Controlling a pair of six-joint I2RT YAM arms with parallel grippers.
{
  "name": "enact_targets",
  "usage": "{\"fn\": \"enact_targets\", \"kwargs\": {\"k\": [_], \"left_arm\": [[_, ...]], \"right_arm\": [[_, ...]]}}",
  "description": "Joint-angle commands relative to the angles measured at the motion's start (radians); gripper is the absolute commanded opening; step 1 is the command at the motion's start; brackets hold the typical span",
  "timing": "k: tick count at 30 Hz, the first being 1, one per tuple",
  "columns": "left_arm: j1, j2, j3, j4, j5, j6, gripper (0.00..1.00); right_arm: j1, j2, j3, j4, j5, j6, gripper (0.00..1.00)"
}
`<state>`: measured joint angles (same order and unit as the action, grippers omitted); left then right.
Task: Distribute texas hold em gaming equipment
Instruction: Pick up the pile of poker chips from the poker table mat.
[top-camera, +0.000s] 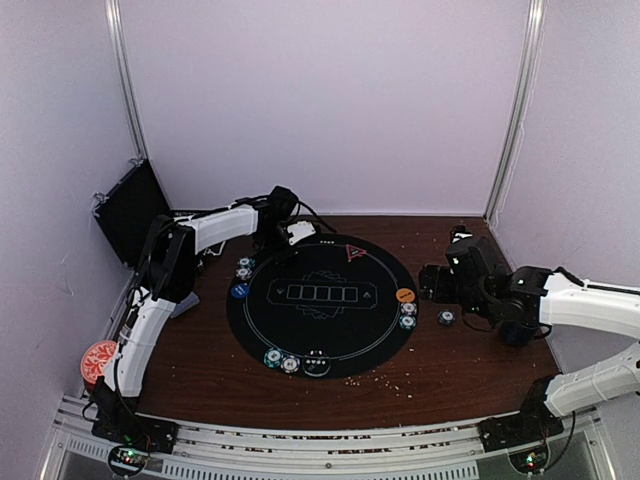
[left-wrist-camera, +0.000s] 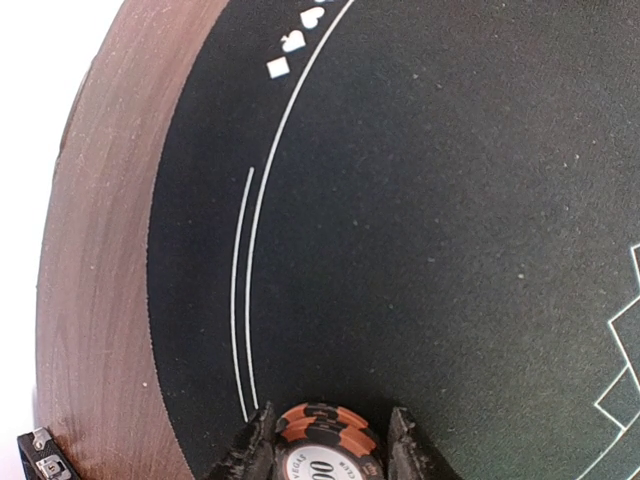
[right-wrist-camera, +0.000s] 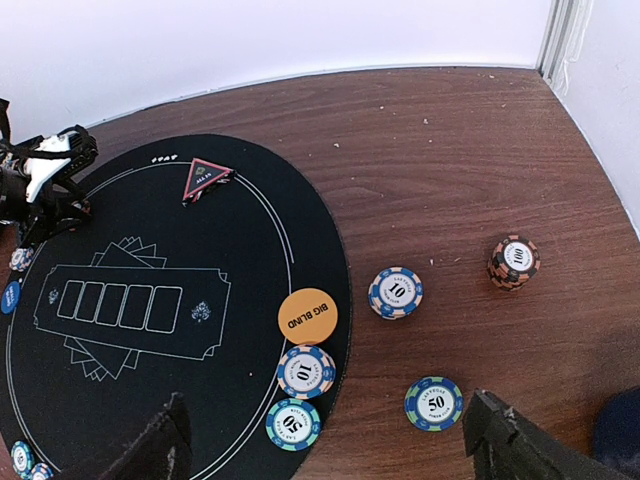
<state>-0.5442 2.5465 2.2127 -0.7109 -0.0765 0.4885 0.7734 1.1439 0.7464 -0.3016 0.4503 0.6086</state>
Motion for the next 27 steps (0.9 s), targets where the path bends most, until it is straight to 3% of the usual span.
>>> {"fn": "enact_targets", "kwargs": {"k": [1, 27], "left_arm": [[0.027, 0.04, -0.059, -0.076, -0.058, -0.028, 0.38], [0.085, 0.019, -0.099, -0.108, -0.113, -0.087, 0.37]], "right_arm": [[-0.004, -0.012, -0.011, 0.004, 0.027, 0.003, 0.96], [-0.003, -0.019, -0.014, 0.001, 0.028, 0.006, 0.96]]}}
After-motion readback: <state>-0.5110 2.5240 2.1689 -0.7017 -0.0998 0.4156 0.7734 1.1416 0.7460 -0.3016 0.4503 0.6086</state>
